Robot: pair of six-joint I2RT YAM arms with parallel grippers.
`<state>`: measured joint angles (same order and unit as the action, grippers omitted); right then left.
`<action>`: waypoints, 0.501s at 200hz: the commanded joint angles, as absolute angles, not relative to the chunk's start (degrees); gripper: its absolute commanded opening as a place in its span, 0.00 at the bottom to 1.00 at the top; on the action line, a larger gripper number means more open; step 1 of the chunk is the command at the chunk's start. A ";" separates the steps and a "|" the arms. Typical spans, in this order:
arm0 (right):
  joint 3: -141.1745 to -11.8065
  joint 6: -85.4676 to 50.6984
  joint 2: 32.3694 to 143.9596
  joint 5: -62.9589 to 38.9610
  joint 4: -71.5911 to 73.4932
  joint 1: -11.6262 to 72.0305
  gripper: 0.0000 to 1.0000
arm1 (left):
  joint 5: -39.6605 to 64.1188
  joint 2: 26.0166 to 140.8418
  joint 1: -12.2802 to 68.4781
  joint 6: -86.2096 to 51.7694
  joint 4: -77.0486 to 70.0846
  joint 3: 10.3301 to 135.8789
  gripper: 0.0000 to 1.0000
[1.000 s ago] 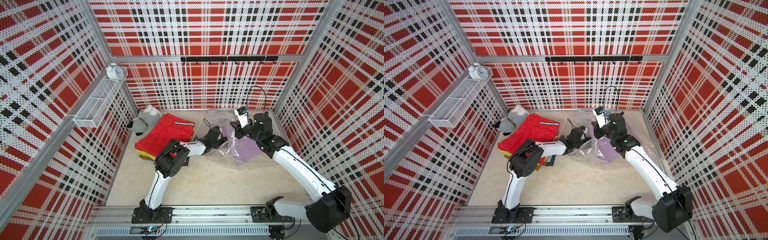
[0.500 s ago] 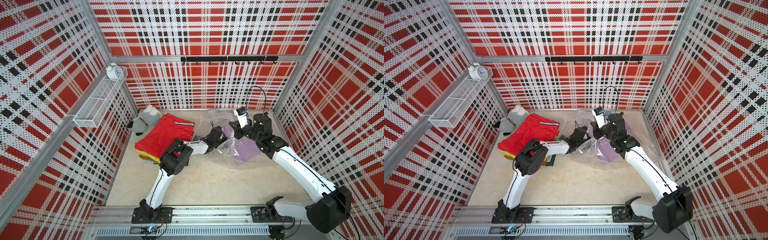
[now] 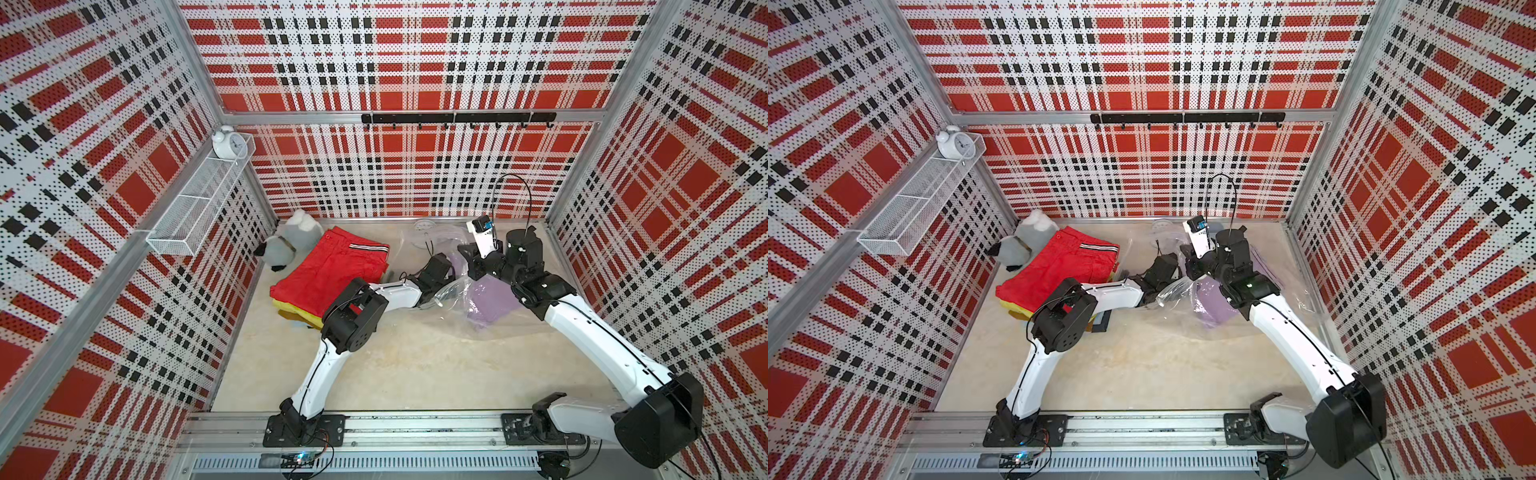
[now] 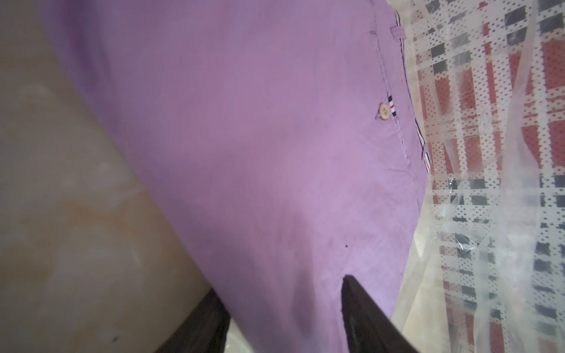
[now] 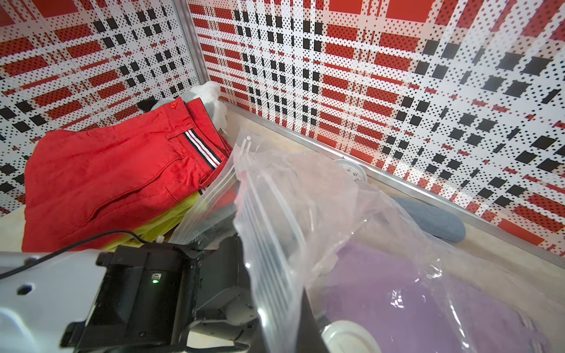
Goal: Take the trousers out of the vacuum bag
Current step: Take out the trousers from the vacuum bag.
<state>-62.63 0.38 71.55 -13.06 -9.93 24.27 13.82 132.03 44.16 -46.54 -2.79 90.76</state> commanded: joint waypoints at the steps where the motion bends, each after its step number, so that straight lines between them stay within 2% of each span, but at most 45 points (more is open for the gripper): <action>1: -62.73 0.14 69.79 -13.97 -7.82 25.14 0.00 | 13.26 134.31 44.82 -45.71 -0.97 93.19 0.60; 19: -62.74 0.09 69.61 -13.80 -7.91 25.38 0.00 | 14.01 135.15 44.74 -45.70 -0.97 94.46 0.53; 45: -62.54 0.07 69.39 -13.06 -7.82 25.46 0.00 | 14.76 135.36 44.74 -45.62 -1.39 94.77 0.31; 100: -61.44 0.04 69.70 -10.70 -7.38 25.47 0.00 | 14.15 132.19 44.56 -44.52 -1.93 93.64 0.06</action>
